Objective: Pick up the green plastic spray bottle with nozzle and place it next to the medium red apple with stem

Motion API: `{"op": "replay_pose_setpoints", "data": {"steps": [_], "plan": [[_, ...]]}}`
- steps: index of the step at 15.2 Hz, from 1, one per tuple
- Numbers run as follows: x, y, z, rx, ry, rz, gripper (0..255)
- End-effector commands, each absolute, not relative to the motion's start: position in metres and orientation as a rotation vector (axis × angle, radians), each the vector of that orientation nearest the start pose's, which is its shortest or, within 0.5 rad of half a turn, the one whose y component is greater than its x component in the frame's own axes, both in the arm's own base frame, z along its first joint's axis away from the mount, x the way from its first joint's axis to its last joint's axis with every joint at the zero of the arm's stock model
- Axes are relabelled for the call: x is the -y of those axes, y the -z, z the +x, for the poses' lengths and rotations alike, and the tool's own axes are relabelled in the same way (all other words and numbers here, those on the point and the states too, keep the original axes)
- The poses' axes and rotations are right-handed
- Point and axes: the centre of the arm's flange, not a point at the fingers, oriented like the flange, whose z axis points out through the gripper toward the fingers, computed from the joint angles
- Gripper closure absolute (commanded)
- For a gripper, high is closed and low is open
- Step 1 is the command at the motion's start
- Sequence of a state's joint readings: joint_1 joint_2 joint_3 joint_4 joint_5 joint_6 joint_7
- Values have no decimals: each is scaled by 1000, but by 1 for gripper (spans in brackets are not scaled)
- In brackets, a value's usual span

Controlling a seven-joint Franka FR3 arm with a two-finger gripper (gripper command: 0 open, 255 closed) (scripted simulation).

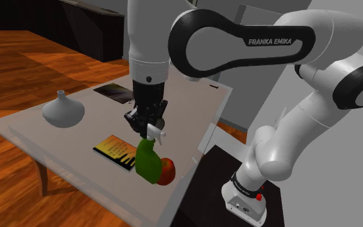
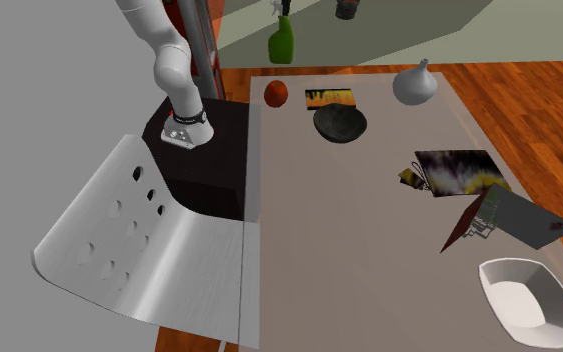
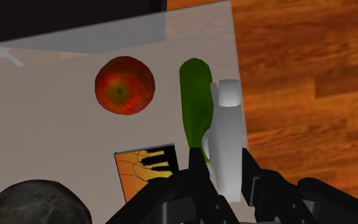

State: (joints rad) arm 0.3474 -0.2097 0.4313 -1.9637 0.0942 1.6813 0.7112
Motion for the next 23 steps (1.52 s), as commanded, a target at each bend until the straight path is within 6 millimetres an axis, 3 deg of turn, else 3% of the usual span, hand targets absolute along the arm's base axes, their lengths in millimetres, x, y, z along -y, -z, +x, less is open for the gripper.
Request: {"op": "replay_pose_setpoints", "data": {"steps": [1,20,23], "plan": [[-362,-537,333,65,-113,-3195,255],[-362,-436,333,65,-113,-3195,255],[-362,-432,333,65,-113,-3195,255]]}}
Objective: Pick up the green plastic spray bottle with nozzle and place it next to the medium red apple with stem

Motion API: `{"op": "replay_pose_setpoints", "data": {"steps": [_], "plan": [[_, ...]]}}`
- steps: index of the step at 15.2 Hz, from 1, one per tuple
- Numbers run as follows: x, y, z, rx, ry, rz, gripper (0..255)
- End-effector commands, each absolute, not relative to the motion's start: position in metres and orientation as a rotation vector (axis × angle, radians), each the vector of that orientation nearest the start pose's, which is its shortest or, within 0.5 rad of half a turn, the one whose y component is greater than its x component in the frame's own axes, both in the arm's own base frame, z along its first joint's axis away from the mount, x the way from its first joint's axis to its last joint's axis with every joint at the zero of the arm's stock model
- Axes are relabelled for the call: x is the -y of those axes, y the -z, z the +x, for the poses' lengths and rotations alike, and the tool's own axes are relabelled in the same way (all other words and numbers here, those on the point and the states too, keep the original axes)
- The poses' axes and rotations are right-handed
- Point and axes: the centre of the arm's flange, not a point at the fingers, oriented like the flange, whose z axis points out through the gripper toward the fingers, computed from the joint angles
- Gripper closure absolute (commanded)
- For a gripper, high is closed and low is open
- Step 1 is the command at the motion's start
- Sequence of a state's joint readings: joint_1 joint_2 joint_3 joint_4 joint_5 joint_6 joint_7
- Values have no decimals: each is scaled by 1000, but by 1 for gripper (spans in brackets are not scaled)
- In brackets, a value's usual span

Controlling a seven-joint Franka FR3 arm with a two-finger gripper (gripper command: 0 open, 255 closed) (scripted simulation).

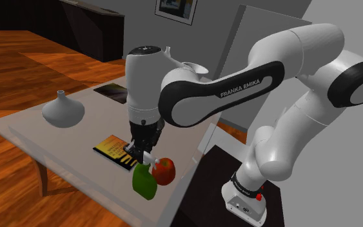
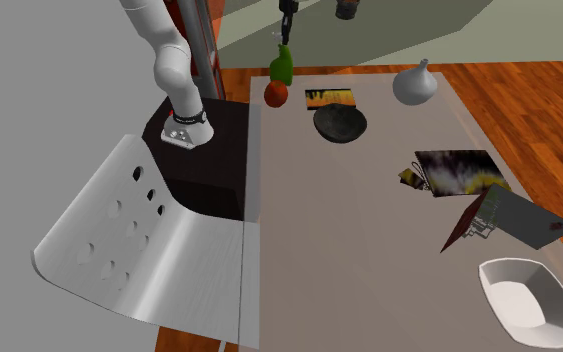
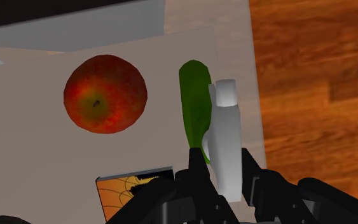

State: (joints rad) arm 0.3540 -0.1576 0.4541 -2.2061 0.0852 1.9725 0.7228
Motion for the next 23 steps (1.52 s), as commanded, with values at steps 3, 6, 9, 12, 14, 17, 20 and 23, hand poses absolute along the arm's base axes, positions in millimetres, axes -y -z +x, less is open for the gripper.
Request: {"op": "replay_pose_setpoints", "data": {"steps": [3,6,9,12,14,17,20,23], "plan": [[-362,-432,333,65,-113,-3195,255],[-362,-432,333,65,-113,-3195,255],[-362,-432,333,65,-113,-3195,0],[-362,-432,333,65,-113,-3195,0],[-364,-458,335,65,-113,-3195,0],[-365,-482,336,65,-113,-3195,0],[-365,-482,336,65,-113,-3195,0],[-365,-482,336,65,-113,-3195,0]]}}
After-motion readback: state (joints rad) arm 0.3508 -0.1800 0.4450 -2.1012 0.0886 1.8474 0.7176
